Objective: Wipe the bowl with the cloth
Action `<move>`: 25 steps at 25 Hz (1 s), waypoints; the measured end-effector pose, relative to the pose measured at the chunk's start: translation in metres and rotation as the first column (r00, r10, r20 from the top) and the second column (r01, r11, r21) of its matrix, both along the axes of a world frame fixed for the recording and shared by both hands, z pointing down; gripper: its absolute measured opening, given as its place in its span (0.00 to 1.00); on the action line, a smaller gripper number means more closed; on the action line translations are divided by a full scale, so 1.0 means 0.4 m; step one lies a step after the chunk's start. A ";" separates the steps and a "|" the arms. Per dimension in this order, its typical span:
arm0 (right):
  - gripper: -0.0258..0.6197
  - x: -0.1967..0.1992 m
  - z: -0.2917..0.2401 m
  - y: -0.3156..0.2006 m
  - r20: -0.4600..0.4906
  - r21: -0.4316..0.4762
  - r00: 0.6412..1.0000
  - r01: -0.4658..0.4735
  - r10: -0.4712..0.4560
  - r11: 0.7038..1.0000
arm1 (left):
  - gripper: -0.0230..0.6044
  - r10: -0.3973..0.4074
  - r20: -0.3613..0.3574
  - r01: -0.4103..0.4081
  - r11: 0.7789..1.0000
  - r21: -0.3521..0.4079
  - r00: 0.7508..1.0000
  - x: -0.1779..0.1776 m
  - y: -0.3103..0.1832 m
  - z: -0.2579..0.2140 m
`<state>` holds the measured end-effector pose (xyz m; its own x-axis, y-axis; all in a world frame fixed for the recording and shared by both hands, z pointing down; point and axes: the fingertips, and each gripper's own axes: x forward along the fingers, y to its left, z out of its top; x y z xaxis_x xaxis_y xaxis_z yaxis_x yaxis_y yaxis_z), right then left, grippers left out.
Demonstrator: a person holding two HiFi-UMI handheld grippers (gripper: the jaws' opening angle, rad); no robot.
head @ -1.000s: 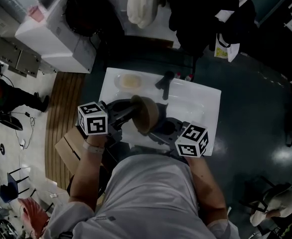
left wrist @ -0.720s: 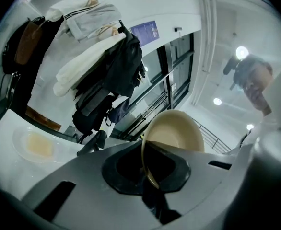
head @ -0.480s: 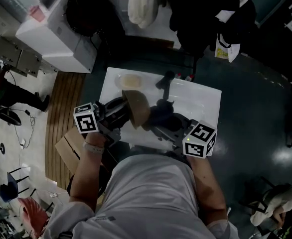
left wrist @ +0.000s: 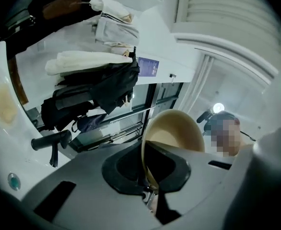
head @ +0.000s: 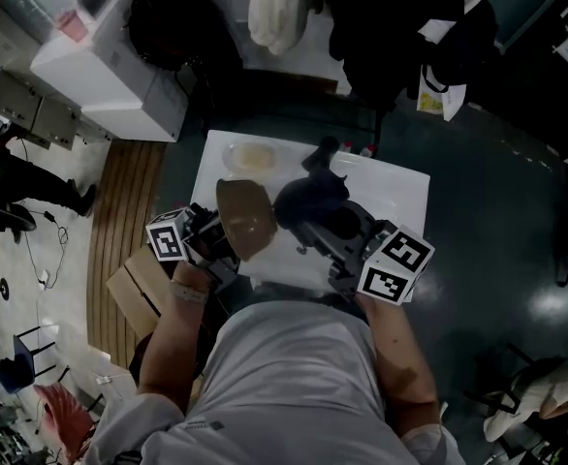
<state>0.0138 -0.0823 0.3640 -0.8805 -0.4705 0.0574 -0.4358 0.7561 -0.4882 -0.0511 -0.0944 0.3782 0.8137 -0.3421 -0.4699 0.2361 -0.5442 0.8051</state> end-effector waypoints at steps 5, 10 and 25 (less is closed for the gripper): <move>0.17 -0.061 -0.002 0.025 -0.002 0.003 0.999 0.047 -0.047 0.999 | 0.07 -0.004 -0.005 0.004 0.999 -0.032 1.000 0.005 0.009 0.024; 0.17 -0.086 -0.018 0.055 -0.009 0.018 0.997 0.083 -0.083 0.996 | 0.07 -0.055 -0.058 0.048 0.993 -0.109 0.997 -0.018 -0.001 0.050; 0.17 -0.109 -0.110 0.023 -0.009 0.100 0.999 0.040 -0.039 0.994 | 0.07 0.000 -0.100 -0.009 0.996 -0.087 0.995 0.006 0.032 0.039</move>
